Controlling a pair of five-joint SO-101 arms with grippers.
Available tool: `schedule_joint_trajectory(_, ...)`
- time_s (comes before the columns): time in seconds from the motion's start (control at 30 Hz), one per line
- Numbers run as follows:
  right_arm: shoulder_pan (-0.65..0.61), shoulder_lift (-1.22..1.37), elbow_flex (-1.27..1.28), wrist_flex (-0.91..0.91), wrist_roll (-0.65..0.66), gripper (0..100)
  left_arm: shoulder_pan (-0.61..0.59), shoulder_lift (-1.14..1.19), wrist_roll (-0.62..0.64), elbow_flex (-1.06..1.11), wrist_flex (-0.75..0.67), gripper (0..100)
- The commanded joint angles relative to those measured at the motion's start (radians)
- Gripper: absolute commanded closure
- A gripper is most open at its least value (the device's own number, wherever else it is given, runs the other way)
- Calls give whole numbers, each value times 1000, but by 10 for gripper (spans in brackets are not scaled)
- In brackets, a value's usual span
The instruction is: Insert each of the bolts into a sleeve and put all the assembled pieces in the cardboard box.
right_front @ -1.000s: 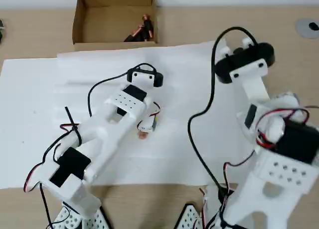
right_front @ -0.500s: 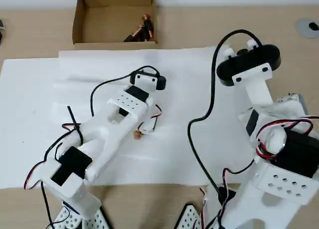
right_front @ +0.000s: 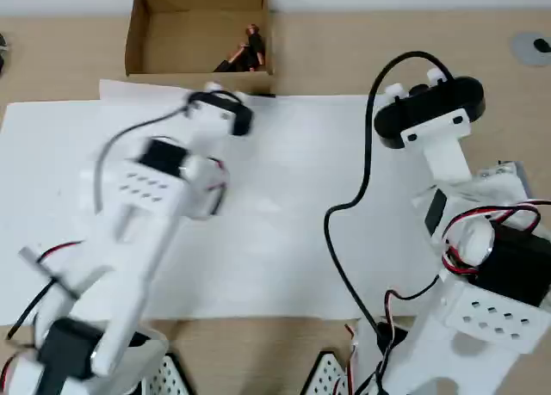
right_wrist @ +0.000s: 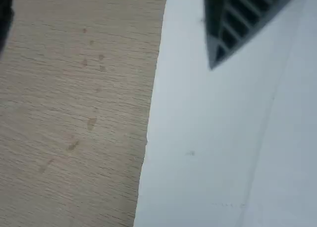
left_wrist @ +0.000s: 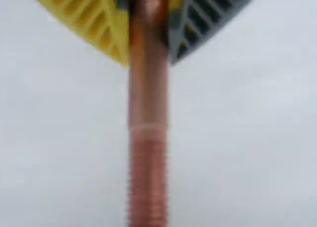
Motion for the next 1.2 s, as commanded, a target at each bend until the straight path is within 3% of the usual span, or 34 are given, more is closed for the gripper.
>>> schedule_joint_trajectory(0.0, 16, -8, -36, 9, 9, 685, -144, -105, -124, -6, 17, 989)
schedule_joint_trajectory(0.2, 15, -8, -36, 9, 8, 685, -290, -108, -210, 135, -124, 990)
schedule_joint_trajectory(0.4, 15, -8, -36, 12, 8, 685, -305, -108, -238, 371, -388, 992)
schedule_joint_trajectory(0.53, 15, -8, -36, 15, 6, 685, -301, -108, -239, 427, -462, 995)
schedule_joint_trajectory(0.87, 15, -8, 25, 15, 5, 686, -264, -102, -423, 417, -407, 995)
schedule_joint_trajectory(1.17, 13, -8, 64, 15, 6, 686, 80, -246, -649, 238, -110, 993)
